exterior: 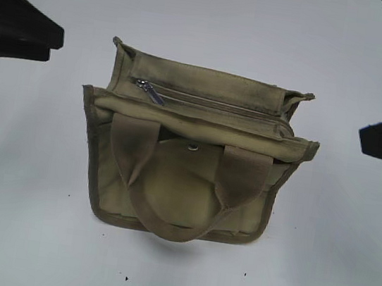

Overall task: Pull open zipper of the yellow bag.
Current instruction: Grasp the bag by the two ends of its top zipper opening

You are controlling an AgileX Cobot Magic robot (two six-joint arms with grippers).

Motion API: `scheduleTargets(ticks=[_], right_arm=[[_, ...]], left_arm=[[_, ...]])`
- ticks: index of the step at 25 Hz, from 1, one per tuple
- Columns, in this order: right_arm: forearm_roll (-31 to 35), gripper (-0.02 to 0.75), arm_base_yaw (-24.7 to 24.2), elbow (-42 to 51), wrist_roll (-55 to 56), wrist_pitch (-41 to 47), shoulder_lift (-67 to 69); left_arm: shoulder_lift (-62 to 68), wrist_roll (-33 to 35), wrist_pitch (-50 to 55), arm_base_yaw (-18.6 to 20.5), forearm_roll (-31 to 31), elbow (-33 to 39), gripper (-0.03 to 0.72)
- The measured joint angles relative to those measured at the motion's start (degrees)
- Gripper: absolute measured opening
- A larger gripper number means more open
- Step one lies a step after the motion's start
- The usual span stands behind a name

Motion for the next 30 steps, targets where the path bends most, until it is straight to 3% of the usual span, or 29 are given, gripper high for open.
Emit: scheduleTargets(ticks=[10, 21, 23, 27, 30], right_arm=[[13.49, 0.573, 1.19, -10.93, -19.09, -1.17, 19.07], [14.89, 0.573, 14.56, -25.1, -26.91, -6.31, 34.64], [14.71, 0.568, 16.39, -28.46, -27.12, -6.48, 38.18], [13.91, 0.508, 18.6, -33.18, -27.29, -6.55, 43.53], [12.62, 0.485, 19.32, -34.08, -27.36, -6.66, 45.84]], left_arm=[[18.81, 0.13, 4.47, -7.26, -0.19, -15.16, 0.322], [28.23, 0.13, 6.87, -10.0, -0.05, -23.15, 0.326], [29.25, 0.13, 6.93, -10.46, -0.05, -24.22, 0.29], [29.83, 0.13, 7.03, -10.6, 0.86, -26.3, 0.076], [29.83, 0.07, 8.57, -10.71, 1.65, -28.25, 0.027]])
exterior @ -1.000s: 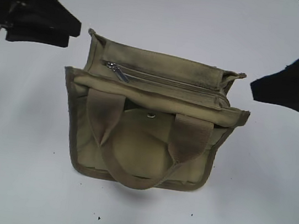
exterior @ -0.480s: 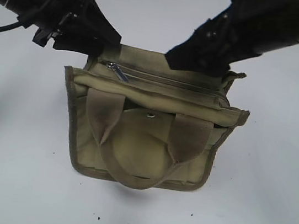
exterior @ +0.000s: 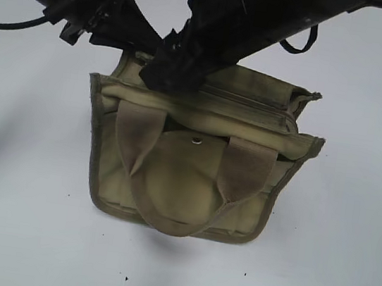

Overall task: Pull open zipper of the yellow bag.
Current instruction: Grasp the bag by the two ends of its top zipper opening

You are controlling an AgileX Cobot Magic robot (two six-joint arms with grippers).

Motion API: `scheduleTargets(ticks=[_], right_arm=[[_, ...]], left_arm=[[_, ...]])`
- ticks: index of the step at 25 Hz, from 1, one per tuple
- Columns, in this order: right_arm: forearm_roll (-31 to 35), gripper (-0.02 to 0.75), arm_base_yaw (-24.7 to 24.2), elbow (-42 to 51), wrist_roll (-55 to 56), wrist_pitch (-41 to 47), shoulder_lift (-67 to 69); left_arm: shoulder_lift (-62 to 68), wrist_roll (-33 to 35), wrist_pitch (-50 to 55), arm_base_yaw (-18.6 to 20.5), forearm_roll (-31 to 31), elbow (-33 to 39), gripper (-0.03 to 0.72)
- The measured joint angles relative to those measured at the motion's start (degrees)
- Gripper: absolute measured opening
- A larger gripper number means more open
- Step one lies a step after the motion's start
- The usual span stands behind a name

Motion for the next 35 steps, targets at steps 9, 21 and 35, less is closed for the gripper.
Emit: scheduleTargets(ticks=[9, 21, 35], right_arm=[[-2.68, 0.424, 0.07, -0.29, 0.69, -2.3, 2.25], [-4.55, 0.022, 0.07, -0.67, 0.86, 1.08, 4.0], [-23.94, 0.002, -5.03, -0.85, 23.08, 20.78, -2.92]], left_arm=[[0.02, -0.61, 0.35, -0.19, 0.93, -1.62, 0.025], [0.13, -0.83, 1.27, -0.19, 1.2, -1.62, 0.025], [0.13, -0.94, 1.93, -0.28, -0.74, -1.62, 0.023]])
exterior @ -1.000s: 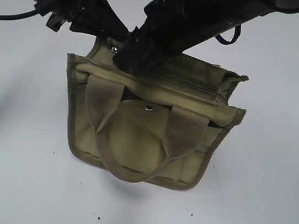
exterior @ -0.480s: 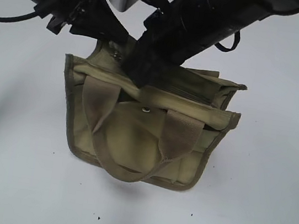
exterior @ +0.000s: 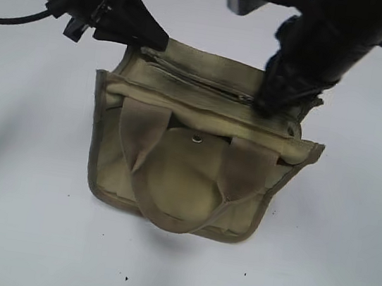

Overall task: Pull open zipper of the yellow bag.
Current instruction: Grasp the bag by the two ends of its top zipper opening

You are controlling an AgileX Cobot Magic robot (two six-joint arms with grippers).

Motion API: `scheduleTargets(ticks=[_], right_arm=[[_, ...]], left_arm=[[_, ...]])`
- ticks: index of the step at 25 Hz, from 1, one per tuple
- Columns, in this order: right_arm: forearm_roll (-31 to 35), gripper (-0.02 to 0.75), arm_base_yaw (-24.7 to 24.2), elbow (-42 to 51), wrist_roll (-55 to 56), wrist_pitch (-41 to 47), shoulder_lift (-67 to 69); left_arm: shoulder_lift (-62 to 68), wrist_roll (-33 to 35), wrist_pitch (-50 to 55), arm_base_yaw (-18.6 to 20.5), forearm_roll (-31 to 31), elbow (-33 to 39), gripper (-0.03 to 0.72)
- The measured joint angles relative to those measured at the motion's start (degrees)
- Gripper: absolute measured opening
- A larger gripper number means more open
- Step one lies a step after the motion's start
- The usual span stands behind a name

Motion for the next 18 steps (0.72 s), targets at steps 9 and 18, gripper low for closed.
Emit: scheduleTargets(ticks=[9, 18], right_arm=[[-3.61, 0.002, -9.3, 0.17, 9.63, 13.62, -5.78], [1.82, 0.123, -9.92, 0.21, 13.42, 13.94, -6.49]], left_arm=[[0.0, -0.05, -0.11, 0.0, -0.32, -0.06, 0.023], [-0.19, -0.05, 0.11, 0.0, 0.1, -0.06, 0.083]])
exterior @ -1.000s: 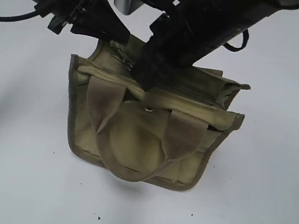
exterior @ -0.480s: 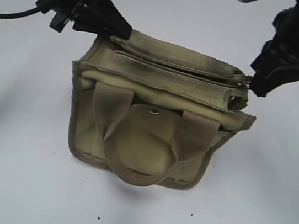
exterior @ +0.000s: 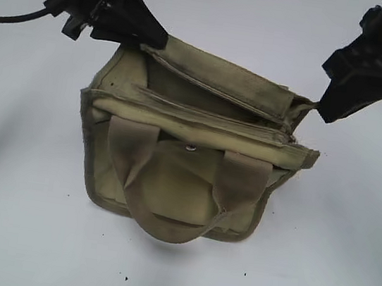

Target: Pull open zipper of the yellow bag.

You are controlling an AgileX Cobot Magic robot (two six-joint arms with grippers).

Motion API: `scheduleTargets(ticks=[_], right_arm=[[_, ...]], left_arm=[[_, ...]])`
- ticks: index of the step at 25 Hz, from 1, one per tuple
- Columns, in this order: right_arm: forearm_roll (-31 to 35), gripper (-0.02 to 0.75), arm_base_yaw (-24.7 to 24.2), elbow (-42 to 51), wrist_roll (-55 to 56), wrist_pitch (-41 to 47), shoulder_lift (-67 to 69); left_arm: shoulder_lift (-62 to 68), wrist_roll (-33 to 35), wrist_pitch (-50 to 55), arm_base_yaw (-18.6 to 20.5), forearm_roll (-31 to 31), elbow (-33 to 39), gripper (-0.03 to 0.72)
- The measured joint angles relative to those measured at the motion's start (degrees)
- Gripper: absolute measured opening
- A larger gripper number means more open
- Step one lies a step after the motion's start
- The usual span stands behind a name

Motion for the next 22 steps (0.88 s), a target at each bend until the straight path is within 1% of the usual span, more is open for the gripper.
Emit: scheduleTargets(ticks=[2, 4, 5, 6, 7, 9, 12, 15, 17, 19, 22], right_arm=[[0.63, 0.263, 0.0, 0.07, 1.99, 0.0, -1.54], [0.63, 0.43, 0.0, 0.07, 3.96, 0.0, -3.47], [0.63, 0.488, 0.0, 0.28, 4.51, 0.0, -4.76], [0.63, 0.54, 0.0, 0.69, 4.76, 0.0, -6.23], [0.69, 0.571, 0.0, 1.47, 5.02, 0.0, -7.53], [0.74, 0.594, 0.0, 3.82, 5.33, 0.0, -11.12], [0.8, 0.599, 0.0, 9.49, 6.32, 0.0, -17.06], [0.8, 0.596, 0.0, 16.83, 8.51, 0.0, -23.89], [0.8, 0.594, 0.0, 22.43, 9.92, -0.06, -28.75], [0.66, 0.594, 0.0, 27.59, 10.65, -0.7, -34.26], [-0.34, 0.594, 0.0, 35.21, 11.36, -1.04, -42.18]], left_arm=[[-0.96, 0.0, 0.05, 0.0, 0.92, -0.14, 0.177], [-2.74, 0.0, 0.05, 0.13, 3.33, -0.71, 0.3], [-4.16, 0.0, 0.05, 0.24, 4.82, -0.94, 0.351], [-5.83, 0.0, 0.28, 0.43, 6.89, -1.1, 0.382], [-7.44, -0.5, 0.72, 0.56, 9.58, -1.15, 0.405], [-11.62, -3.22, 2.65, 0.66, 16.31, -1.15, 0.425], [-18.51, -9.24, 6.79, 0.66, 28.04, -0.83, 0.435], [-27.28, -14.96, 7.52, 0.66, 38.63, 3.14, 0.436], [-34.25, -17.26, 7.59, 0.68, 42.66, 7.28, 0.436], [-41.06, -18.74, 7.59, 0.73, 45.39, 12.44, 0.438], [-52.1, -22.05, 7.57, 0.73, 49.52, 22.67, 0.439]])
